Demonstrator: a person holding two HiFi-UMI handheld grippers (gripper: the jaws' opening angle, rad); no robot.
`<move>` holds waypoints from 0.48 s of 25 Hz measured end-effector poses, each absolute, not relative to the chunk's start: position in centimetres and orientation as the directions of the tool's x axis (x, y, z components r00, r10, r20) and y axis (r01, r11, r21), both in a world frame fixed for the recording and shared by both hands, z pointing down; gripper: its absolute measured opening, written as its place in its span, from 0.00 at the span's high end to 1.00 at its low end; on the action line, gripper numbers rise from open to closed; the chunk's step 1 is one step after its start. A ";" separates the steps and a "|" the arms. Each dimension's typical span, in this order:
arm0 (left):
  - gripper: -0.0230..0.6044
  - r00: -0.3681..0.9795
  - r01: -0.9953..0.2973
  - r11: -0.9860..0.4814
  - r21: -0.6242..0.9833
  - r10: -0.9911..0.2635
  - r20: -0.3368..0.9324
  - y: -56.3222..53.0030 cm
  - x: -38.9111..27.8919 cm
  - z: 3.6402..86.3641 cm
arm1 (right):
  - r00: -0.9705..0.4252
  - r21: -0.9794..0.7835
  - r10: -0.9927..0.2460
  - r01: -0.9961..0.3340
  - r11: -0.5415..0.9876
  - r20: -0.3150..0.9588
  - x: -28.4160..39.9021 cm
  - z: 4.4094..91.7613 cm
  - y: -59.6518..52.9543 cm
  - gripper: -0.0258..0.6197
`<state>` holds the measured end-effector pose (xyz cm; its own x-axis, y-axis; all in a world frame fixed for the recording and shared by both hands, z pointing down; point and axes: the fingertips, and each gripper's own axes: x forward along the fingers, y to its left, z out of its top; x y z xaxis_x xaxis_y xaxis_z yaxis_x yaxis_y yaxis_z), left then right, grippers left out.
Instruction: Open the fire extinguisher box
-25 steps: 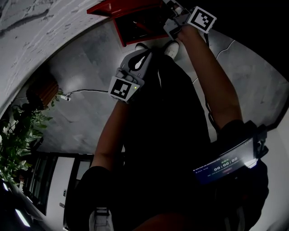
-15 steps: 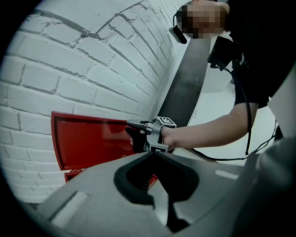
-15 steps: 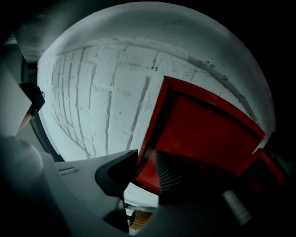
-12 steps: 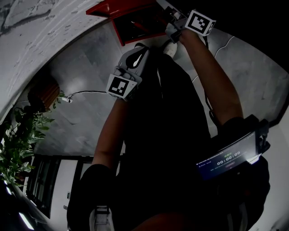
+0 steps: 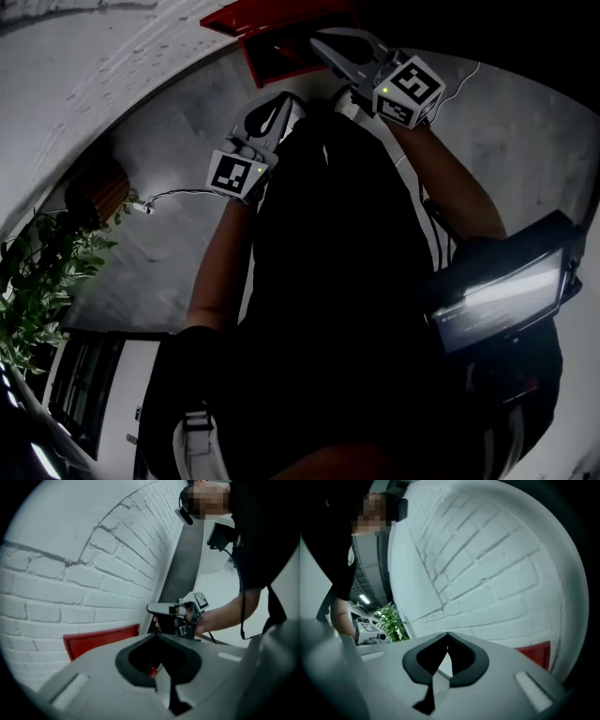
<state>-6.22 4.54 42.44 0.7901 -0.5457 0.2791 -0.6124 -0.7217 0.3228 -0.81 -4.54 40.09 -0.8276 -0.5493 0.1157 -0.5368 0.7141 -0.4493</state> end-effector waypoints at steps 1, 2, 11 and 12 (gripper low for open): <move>0.96 0.795 -0.606 -0.730 0.316 -0.541 0.276 4.9 -6.4 41.1 | -0.838 -0.415 -0.534 -0.529 0.740 0.115 -1.2 38.6 -3.2 0.95; 0.96 0.800 -0.598 -0.738 0.312 -0.531 0.278 5.3 -6.5 39.7 | -0.848 -0.388 -0.518 -0.517 0.763 0.114 -1.5 37.1 -1.8 0.95; 0.96 0.805 -0.592 -0.774 0.226 -0.554 0.211 4.5 -6.5 30.1 | -0.878 -0.224 -0.469 -0.477 0.850 0.094 -1.2 27.8 3.1 0.94; 0.96 0.809 -0.587 -0.782 0.210 -0.555 0.194 4.5 -6.3 29.1 | -0.876 -0.201 -0.475 -0.482 0.853 0.085 -1.1 26.9 3.2 0.95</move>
